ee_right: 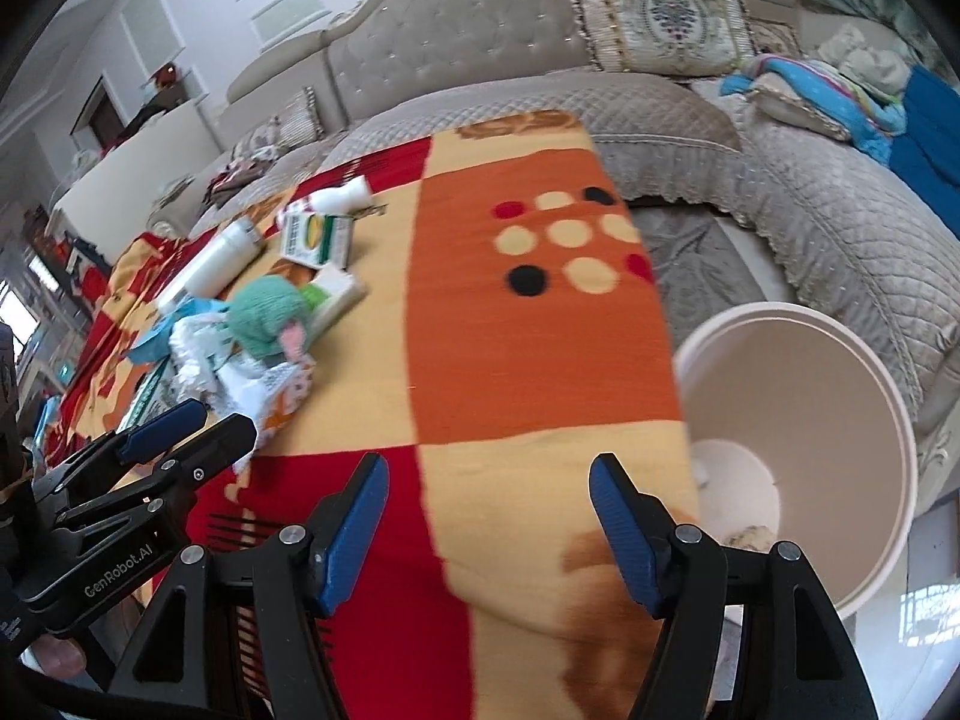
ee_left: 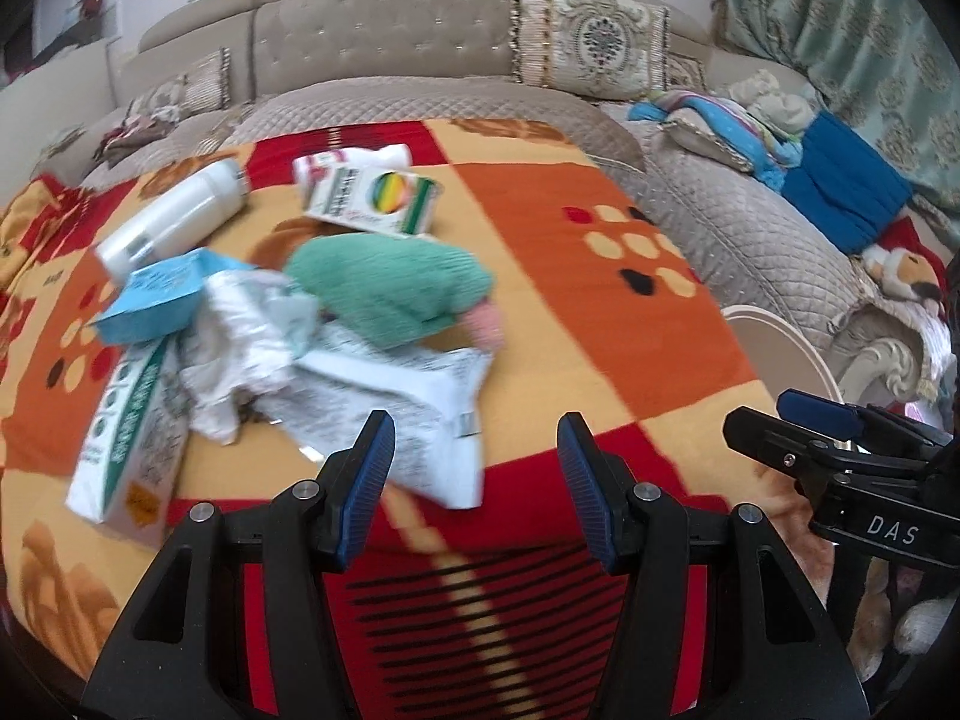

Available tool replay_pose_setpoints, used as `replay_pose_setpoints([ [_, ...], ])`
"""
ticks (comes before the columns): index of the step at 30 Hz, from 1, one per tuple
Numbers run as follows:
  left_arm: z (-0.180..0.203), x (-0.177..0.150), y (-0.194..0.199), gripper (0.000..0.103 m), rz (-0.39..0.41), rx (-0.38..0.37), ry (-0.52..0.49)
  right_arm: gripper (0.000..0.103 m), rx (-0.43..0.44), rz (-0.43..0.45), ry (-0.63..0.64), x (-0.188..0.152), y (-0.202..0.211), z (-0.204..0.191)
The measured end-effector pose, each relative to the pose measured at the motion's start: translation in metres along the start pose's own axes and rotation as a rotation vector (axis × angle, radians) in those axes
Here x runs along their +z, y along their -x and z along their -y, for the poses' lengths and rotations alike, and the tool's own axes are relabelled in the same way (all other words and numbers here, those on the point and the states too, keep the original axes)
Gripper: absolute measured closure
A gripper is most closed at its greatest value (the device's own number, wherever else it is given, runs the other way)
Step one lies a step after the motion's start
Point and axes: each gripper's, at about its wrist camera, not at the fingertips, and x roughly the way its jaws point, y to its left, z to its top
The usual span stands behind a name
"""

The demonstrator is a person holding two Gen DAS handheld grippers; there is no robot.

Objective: Collect trash
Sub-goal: 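Move both open grippers back over the trash on the blanket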

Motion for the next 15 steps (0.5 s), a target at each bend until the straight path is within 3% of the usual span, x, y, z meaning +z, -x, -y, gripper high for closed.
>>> replay_pose_setpoints([
  [15, -0.092, -0.008, 0.026, 0.048, -0.003, 0.093, 0.125, 0.035, 0.063, -0.052, 0.048, 0.004, -0.030, -0.040],
])
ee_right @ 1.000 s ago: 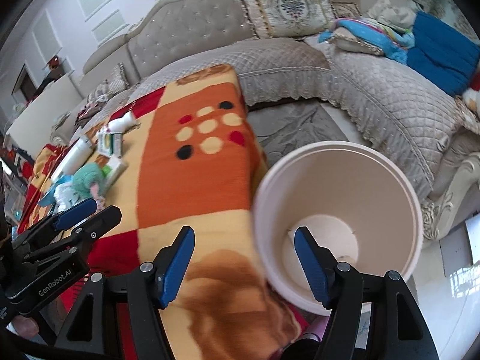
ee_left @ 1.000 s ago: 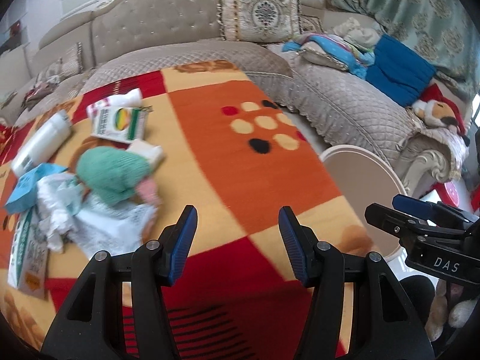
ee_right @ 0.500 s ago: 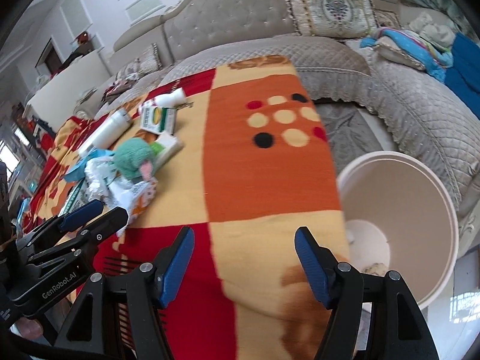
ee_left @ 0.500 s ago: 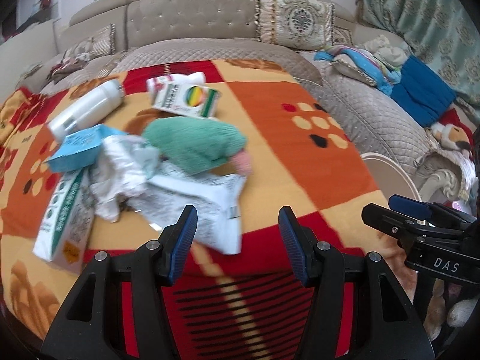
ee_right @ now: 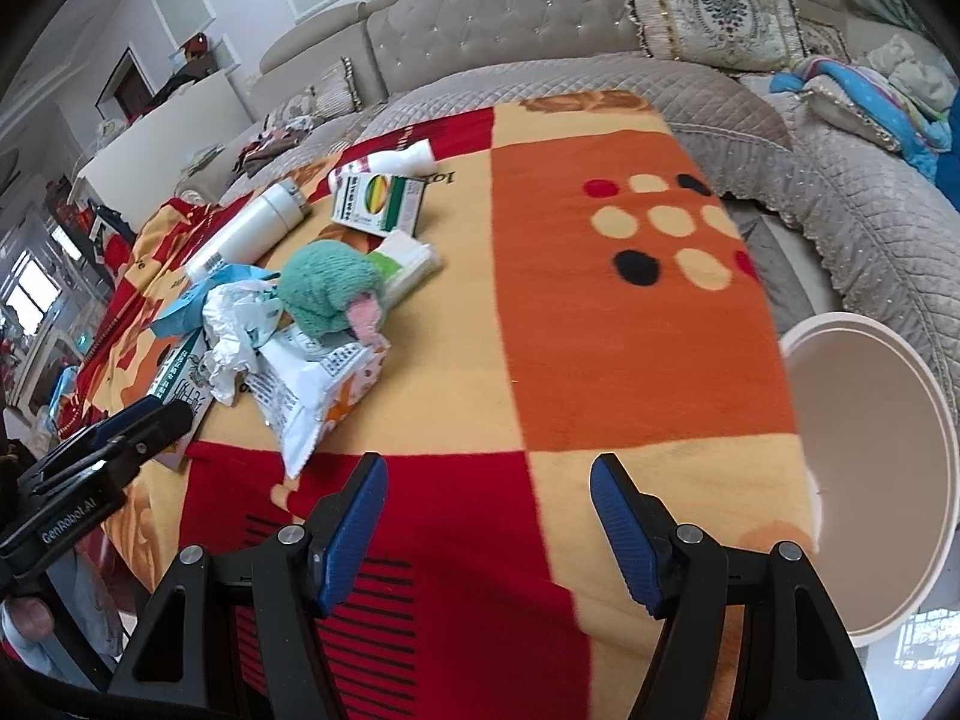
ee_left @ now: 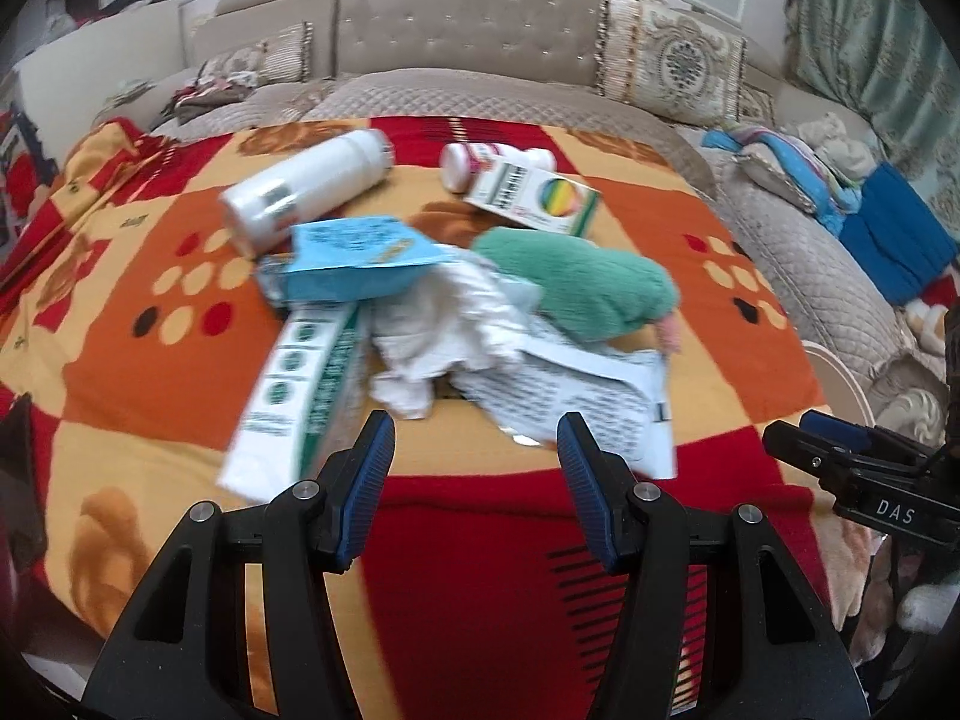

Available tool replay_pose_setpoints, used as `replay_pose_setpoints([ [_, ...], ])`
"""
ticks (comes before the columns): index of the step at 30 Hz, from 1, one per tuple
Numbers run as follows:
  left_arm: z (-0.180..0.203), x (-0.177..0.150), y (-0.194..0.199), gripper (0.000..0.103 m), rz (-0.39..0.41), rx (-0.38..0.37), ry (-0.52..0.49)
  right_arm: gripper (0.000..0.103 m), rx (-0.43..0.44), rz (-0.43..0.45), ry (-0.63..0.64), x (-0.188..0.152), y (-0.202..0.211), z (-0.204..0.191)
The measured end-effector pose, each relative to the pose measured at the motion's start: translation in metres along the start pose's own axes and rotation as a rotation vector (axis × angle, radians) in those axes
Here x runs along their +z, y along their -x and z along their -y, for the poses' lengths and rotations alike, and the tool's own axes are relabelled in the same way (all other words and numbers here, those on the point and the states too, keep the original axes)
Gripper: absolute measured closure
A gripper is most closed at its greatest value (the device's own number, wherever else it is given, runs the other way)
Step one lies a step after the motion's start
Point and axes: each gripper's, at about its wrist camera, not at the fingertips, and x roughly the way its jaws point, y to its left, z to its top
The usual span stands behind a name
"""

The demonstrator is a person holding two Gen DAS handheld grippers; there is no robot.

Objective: Collect trash
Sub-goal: 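Move both open grippers back over the trash on the blanket, then grasp the white milk carton with the left gripper while the right grasps the white snack wrapper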

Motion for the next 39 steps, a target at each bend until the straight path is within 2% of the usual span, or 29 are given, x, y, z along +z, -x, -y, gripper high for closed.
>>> replay_pose_setpoints([
  [10, -0.044, -0.001, 0.009, 0.048, -0.013, 0.027, 0.065, 0.035, 0.097, -0.034, 0.072, 0.016, -0.025, -0.044],
  [17, -0.061, -0.002, 0.018, 0.048, -0.002, 0.039, 0.092, 0.035, 0.125, -0.051, -0.024, 0.046, -0.055, -0.044],
  [22, -0.074, -0.003, 0.021, 0.048, 0.002, 0.051, 0.117, 0.035, 0.034, -0.023, -0.025, 0.060, -0.065, -0.041],
  [27, -0.078, -0.002, 0.018, 0.048, -0.003, 0.053, 0.127, 0.035, -0.033, -0.067, 0.007, 0.068, -0.083, -0.037],
  [30, -0.079, -0.001, 0.017, 0.048, -0.007, 0.052, 0.127, 0.035, -0.046, -0.084, 0.023, 0.065, -0.084, -0.036],
  [34, -0.080, -0.001, 0.014, 0.048, -0.012, 0.051, 0.132, 0.035, -0.045, -0.129, 0.105, 0.047, -0.078, -0.050],
  [37, -0.083, 0.001, 0.010, 0.048, -0.020, 0.048, 0.139, 0.035, 0.001, -0.160, 0.151, 0.030, -0.066, -0.061],
  [39, -0.085, 0.004, 0.007, 0.048, -0.024, 0.038, 0.144, 0.035, 0.015, -0.140, 0.138, 0.025, -0.057, -0.060],
])
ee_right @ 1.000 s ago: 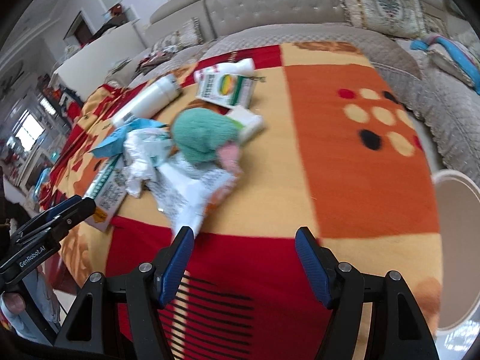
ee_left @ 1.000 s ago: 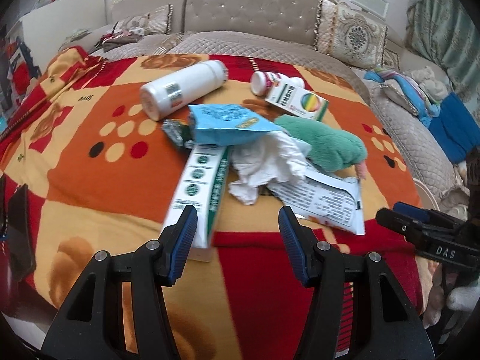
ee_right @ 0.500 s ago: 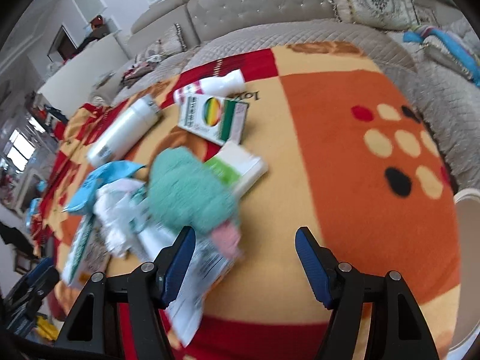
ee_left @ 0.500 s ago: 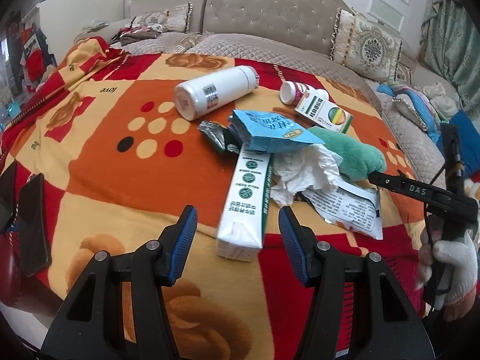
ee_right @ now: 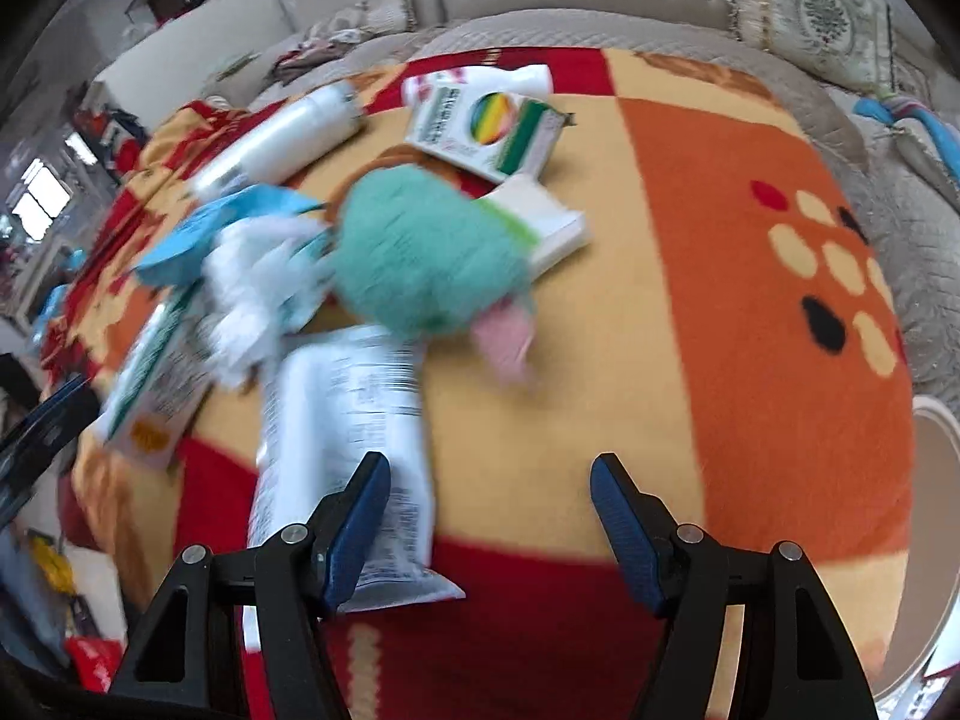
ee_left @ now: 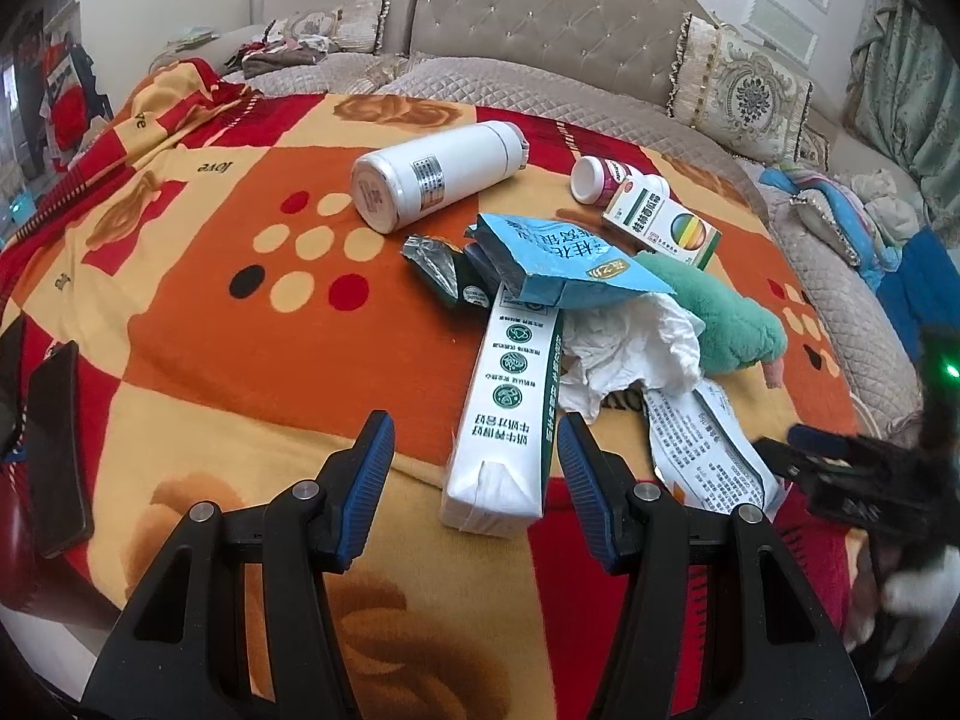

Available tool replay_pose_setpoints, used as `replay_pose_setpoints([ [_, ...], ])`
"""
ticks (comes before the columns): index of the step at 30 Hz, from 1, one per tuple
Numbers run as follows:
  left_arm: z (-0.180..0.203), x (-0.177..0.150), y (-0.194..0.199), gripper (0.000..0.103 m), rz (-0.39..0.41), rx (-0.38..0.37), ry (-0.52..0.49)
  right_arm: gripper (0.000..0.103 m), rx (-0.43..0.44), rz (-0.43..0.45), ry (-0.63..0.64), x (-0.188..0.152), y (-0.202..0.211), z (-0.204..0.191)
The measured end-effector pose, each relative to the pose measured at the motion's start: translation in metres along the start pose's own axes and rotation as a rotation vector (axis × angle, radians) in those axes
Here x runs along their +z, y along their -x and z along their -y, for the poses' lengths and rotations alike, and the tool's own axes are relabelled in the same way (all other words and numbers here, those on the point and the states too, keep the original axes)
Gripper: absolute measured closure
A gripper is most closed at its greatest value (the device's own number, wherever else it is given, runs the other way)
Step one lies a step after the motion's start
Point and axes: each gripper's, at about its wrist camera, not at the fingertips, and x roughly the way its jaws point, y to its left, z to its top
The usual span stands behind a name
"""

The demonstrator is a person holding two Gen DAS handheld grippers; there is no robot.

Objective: Collect trash
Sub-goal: 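Grasp the white milk carton with the left gripper while the right grasps the white snack wrapper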

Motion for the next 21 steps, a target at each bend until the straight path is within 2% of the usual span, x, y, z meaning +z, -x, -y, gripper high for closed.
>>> replay_pose_setpoints([
  [6, 0.008, 0.009, -0.015, 0.048, -0.018, -0.001, -0.044, 0.035, 0.052, 0.056, -0.014, -0.009, 0.027, -0.008],
  [13, 0.016, 0.019, -0.046, 0.048, -0.086, -0.012, -0.087, 0.035, 0.067, 0.059, -0.003, -0.010, 0.028, -0.020],
  [16, 0.015, 0.024, -0.058, 0.049, -0.116, -0.031, -0.072, 0.035, 0.074, 0.057, 0.005, -0.008, 0.026, -0.026],
  [17, 0.014, 0.026, -0.060, 0.051, -0.123, -0.043, -0.062, 0.035, 0.075, 0.054, 0.011, -0.007, 0.025, -0.029],
  [19, 0.013, 0.027, -0.063, 0.063, -0.133, -0.057, -0.052, 0.035, 0.076, 0.049, 0.024, -0.006, 0.020, -0.034],
  [21, 0.013, 0.025, -0.061, 0.062, -0.131, -0.063, -0.055, 0.032, 0.083, 0.049, 0.030, -0.003, 0.013, -0.039],
])
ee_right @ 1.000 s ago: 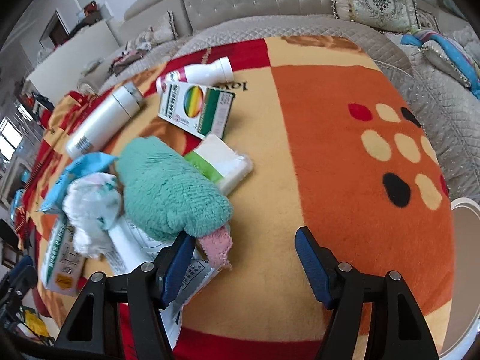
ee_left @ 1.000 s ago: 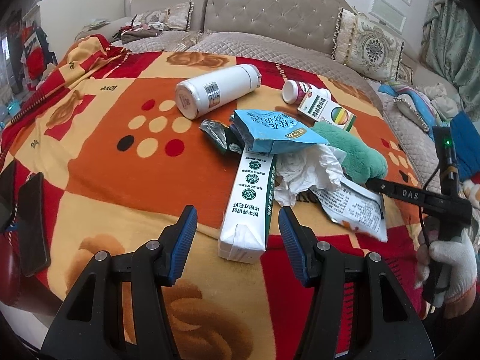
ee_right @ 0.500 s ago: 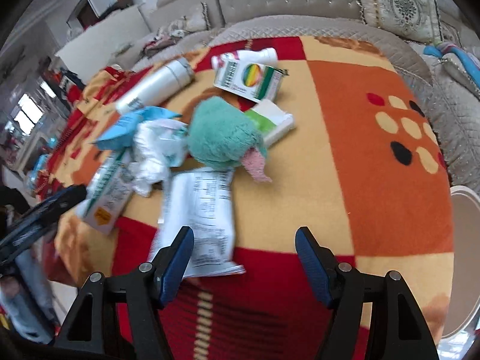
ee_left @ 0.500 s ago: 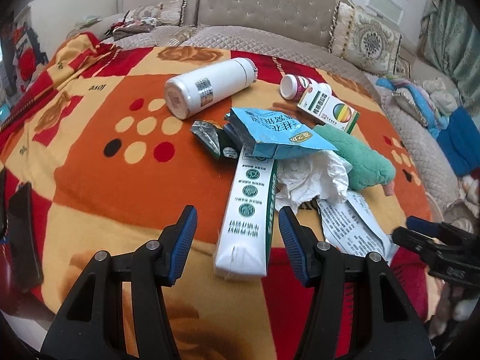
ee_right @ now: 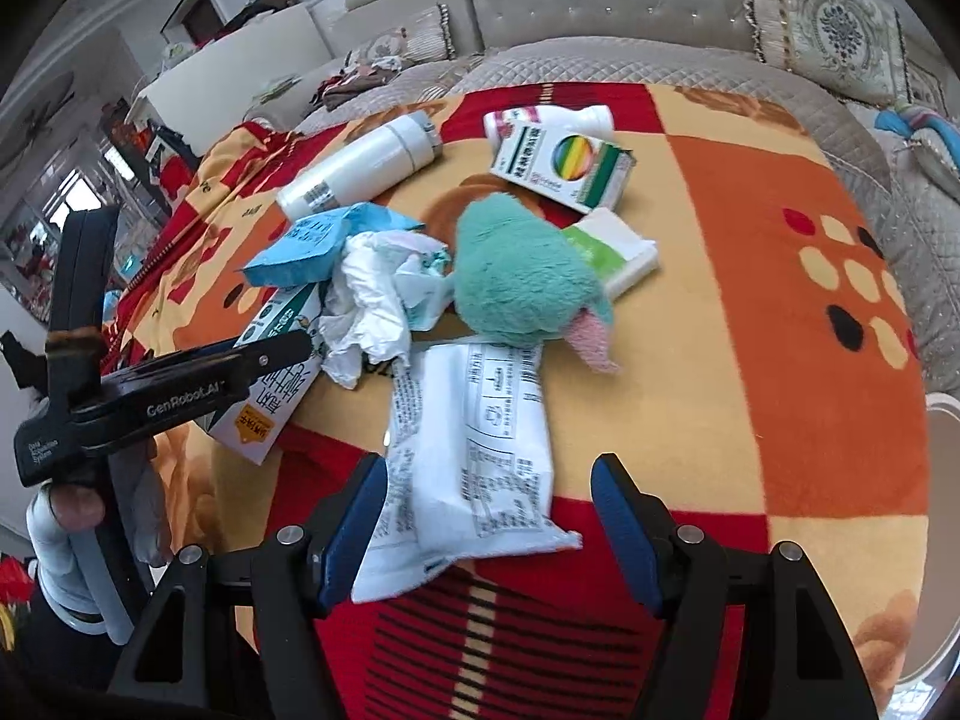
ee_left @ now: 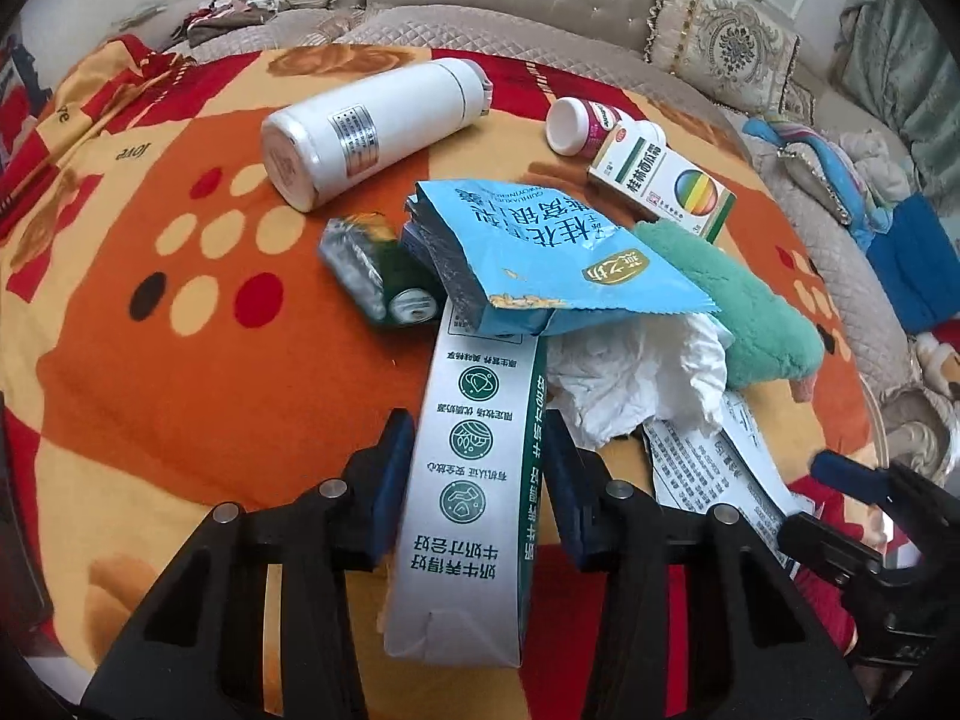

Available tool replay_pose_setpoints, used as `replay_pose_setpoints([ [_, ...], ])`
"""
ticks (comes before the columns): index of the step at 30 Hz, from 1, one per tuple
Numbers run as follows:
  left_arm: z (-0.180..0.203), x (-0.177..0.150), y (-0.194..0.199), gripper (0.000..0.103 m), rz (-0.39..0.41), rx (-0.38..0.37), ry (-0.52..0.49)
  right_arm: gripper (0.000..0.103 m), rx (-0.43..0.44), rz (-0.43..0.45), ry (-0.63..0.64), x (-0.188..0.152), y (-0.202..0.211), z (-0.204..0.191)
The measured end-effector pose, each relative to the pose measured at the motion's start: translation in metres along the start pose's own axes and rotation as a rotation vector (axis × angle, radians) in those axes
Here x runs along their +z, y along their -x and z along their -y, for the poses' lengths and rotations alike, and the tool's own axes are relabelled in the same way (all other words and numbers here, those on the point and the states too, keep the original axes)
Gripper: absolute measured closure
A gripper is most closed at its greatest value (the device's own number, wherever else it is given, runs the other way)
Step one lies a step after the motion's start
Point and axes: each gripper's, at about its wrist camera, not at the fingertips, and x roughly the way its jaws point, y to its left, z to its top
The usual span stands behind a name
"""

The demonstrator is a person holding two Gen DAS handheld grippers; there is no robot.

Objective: Collect trash
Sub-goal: 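Grasp the white milk carton with the left gripper while the right grasps the white snack wrapper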

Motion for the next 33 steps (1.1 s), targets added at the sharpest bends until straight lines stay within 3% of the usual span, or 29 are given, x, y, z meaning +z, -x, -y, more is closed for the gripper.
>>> replay_pose_setpoints([
  [2, -0.001, -0.006, 0.004, 0.063, -0.008, -0.006, -0.001, 0.027, -0.009, -0.010, 0.002, 0.004, -0.009, -0.003],
  [10, -0.003, -0.040, 0.030, 0.063, -0.026, -0.031, 0.005, 0.026, -0.070, -0.098, 0.078, 0.011, -0.047, -0.020],
  [13, -0.003, -0.049, 0.035, 0.063, -0.022, -0.032, 0.006, 0.026, -0.079, -0.083, 0.105, 0.007, -0.046, -0.021],
  [17, 0.001, -0.054, 0.036, 0.063, -0.017, -0.021, 0.004, 0.046, -0.063, -0.068, 0.091, -0.002, -0.035, -0.014],
  [19, 0.004, -0.054, 0.035, 0.063, -0.008, -0.003, -0.002, 0.046, -0.047, -0.071, 0.083, -0.008, -0.029, -0.010],
  [33, 0.007, -0.057, 0.021, 0.062, -0.023, 0.036, 0.006, 0.037, -0.077, -0.061, 0.118, -0.020, -0.027, -0.018],
])
